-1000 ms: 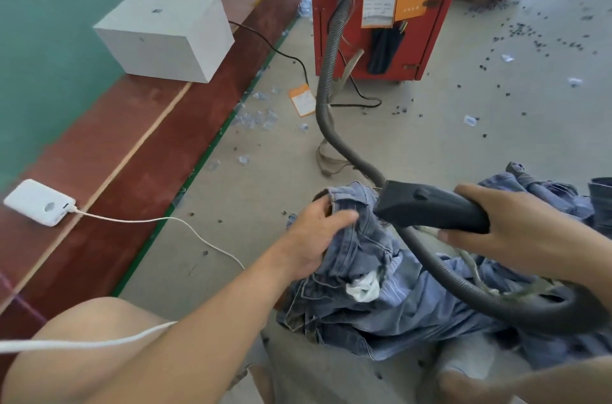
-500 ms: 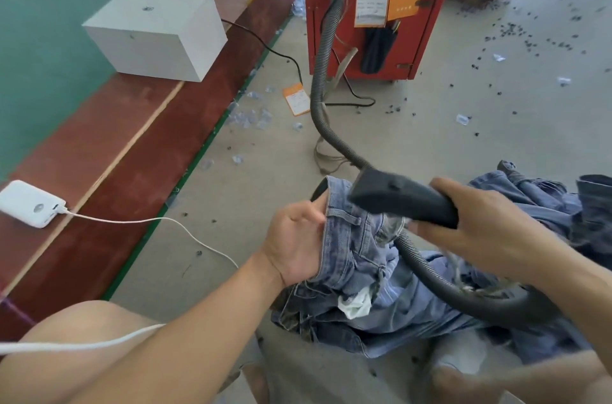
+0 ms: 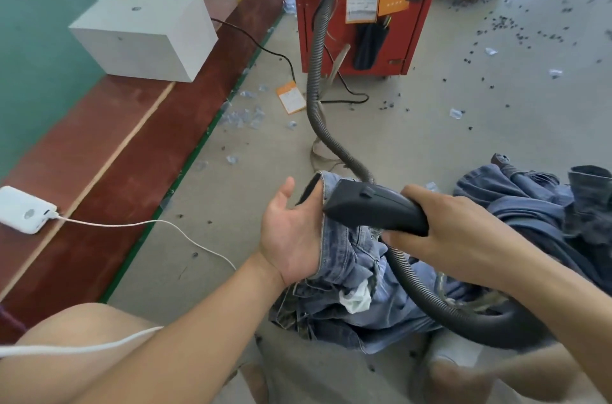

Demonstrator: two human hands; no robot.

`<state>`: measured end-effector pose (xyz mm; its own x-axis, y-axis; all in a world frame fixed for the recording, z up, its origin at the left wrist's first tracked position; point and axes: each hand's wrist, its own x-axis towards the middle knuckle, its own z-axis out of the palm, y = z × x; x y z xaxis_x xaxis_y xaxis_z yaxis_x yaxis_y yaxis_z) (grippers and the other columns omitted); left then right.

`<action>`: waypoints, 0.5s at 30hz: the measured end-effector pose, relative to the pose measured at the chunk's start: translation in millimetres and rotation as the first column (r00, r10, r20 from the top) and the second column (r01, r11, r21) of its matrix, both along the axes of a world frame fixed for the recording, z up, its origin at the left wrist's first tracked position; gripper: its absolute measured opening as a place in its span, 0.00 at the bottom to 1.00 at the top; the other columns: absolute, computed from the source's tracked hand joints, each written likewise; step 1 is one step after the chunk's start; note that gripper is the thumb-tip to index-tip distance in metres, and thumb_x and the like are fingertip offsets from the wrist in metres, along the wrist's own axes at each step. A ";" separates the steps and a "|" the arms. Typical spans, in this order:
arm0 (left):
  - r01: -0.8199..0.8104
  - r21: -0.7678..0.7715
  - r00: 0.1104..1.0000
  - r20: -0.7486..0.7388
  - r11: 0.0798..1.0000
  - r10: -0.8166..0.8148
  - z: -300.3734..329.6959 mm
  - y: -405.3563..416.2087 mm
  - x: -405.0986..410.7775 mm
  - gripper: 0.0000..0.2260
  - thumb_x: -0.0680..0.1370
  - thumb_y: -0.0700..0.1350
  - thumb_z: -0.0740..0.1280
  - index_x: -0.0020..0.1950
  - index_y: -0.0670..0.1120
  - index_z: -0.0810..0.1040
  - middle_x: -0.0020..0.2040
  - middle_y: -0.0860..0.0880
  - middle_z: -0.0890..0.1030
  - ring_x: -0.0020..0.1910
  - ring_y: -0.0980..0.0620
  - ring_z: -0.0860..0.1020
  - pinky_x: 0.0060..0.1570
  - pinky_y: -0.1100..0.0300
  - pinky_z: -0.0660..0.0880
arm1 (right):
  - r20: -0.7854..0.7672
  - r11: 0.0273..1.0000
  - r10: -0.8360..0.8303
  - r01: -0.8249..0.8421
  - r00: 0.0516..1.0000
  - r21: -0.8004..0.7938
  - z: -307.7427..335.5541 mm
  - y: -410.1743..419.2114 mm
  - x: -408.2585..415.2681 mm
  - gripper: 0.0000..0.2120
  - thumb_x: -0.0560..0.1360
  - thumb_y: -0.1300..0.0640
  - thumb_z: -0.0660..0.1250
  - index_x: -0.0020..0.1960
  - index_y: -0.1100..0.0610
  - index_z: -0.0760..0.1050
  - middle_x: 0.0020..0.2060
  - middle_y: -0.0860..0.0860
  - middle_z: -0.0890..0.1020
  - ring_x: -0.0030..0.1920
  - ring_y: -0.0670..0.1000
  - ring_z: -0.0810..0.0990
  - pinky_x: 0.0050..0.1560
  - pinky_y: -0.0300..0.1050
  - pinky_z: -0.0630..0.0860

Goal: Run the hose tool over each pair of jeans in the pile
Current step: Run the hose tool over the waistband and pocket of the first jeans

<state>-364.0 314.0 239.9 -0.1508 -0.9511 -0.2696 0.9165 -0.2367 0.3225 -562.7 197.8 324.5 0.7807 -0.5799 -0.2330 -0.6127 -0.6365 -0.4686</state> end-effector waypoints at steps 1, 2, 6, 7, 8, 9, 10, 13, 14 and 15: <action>0.001 0.002 1.000 -0.001 1.000 -0.001 0.2 -0.4 -0.2 0.36 0.82 0.69 0.46 0.82 0.49 0.63 0.81 0.37 0.63 0.80 0.36 0.59 0.80 0.38 0.49 | 0.006 1.000 0.000 0.000 1.000 0.022 0.1 -0.2 -0.6 0.10 0.74 0.37 0.69 0.46 0.36 0.68 0.34 0.40 0.80 0.35 0.39 0.80 0.31 0.36 0.70; 0.007 0.007 1.000 -0.006 1.000 -0.007 -0.4 -0.6 -1.4 0.36 0.82 0.69 0.46 0.82 0.49 0.63 0.80 0.37 0.63 0.80 0.36 0.60 0.80 0.38 0.49 | -0.003 0.999 0.015 -0.015 1.000 0.041 0.8 -0.7 -1.4 0.10 0.74 0.37 0.69 0.47 0.36 0.68 0.37 0.37 0.81 0.36 0.38 0.80 0.32 0.36 0.70; 0.013 0.043 1.000 -0.016 0.999 -0.013 -7.0 1.9 -9.5 0.36 0.82 0.70 0.46 0.82 0.48 0.63 0.79 0.37 0.66 0.78 0.36 0.64 0.78 0.39 0.59 | -0.056 0.996 0.079 -0.077 0.995 0.047 2.8 -3.4 -1.8 0.10 0.74 0.38 0.70 0.48 0.38 0.69 0.40 0.34 0.80 0.38 0.37 0.80 0.32 0.35 0.69; 0.020 0.035 0.999 -0.036 0.999 -0.018 -8.4 2.5 -11.7 0.36 0.82 0.70 0.46 0.82 0.48 0.62 0.79 0.38 0.66 0.78 0.36 0.65 0.76 0.39 0.62 | -0.034 0.998 0.046 -0.045 0.998 0.037 2.0 -4.8 -0.2 0.10 0.74 0.39 0.70 0.47 0.39 0.70 0.37 0.39 0.81 0.37 0.37 0.79 0.31 0.34 0.68; 0.032 0.026 0.998 -0.050 0.999 -0.031 -9.3 2.9 -13.3 0.37 0.81 0.70 0.47 0.82 0.48 0.62 0.80 0.38 0.65 0.78 0.37 0.65 0.75 0.39 0.62 | 0.002 0.999 -0.015 0.015 1.000 0.031 1.3 -7.3 1.5 0.10 0.74 0.40 0.71 0.46 0.40 0.70 0.34 0.42 0.81 0.35 0.37 0.79 0.30 0.33 0.68; 0.054 0.030 0.998 -0.045 0.998 -0.052 -9.5 3.3 -14.4 0.38 0.81 0.71 0.47 0.82 0.48 0.62 0.80 0.38 0.64 0.78 0.37 0.64 0.77 0.38 0.60 | 0.048 0.995 -0.092 0.091 0.995 0.035 1.5 -11.4 2.4 0.10 0.75 0.41 0.71 0.46 0.41 0.71 0.31 0.44 0.81 0.32 0.38 0.79 0.27 0.33 0.68; 0.077 0.052 0.997 -0.022 0.996 -0.076 -9.8 3.8 -14.9 0.39 0.80 0.72 0.47 0.82 0.47 0.63 0.81 0.38 0.63 0.79 0.36 0.62 0.78 0.38 0.56 | 0.091 0.986 -0.165 0.161 0.982 0.052 2.9 -17.0 1.4 0.10 0.74 0.41 0.72 0.46 0.43 0.71 0.29 0.45 0.81 0.27 0.40 0.79 0.25 0.33 0.68; 0.098 0.183 0.980 0.152 0.978 -0.127 -11.2 3.5 -14.6 0.37 0.80 0.69 0.55 0.75 0.42 0.74 0.73 0.37 0.74 0.72 0.37 0.72 0.75 0.39 0.64 | 0.108 0.968 -0.215 0.197 0.971 0.153 15.8 -37.9 -14.1 0.10 0.73 0.42 0.72 0.47 0.44 0.73 0.25 0.49 0.81 0.21 0.47 0.77 0.22 0.38 0.71; 0.082 0.225 0.967 0.219 0.971 -0.132 -11.6 2.5 -14.5 0.31 0.79 0.65 0.61 0.69 0.41 0.79 0.66 0.38 0.79 0.64 0.39 0.78 0.69 0.43 0.72 | 0.074 0.968 -0.189 0.173 0.979 0.182 20.1 -43.5 -20.9 0.10 0.73 0.42 0.73 0.47 0.43 0.74 0.25 0.51 0.80 0.21 0.49 0.77 0.22 0.39 0.72; 0.060 0.256 0.956 0.264 0.965 -0.129 -12.3 1.6 -14.3 0.24 0.77 0.58 0.66 0.61 0.41 0.83 0.60 0.39 0.81 0.56 0.41 0.81 0.62 0.46 0.77 | 0.030 0.968 -0.159 0.150 0.987 0.200 23.2 -47.0 -26.7 0.10 0.72 0.42 0.73 0.47 0.41 0.74 0.26 0.53 0.81 0.21 0.50 0.78 0.23 0.40 0.74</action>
<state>-378.3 315.6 227.6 -0.1234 -0.8365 -0.5339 0.7692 -0.4205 0.4811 -589.4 150.8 347.7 0.6979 -0.6407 -0.3201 -0.6712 -0.4290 -0.6046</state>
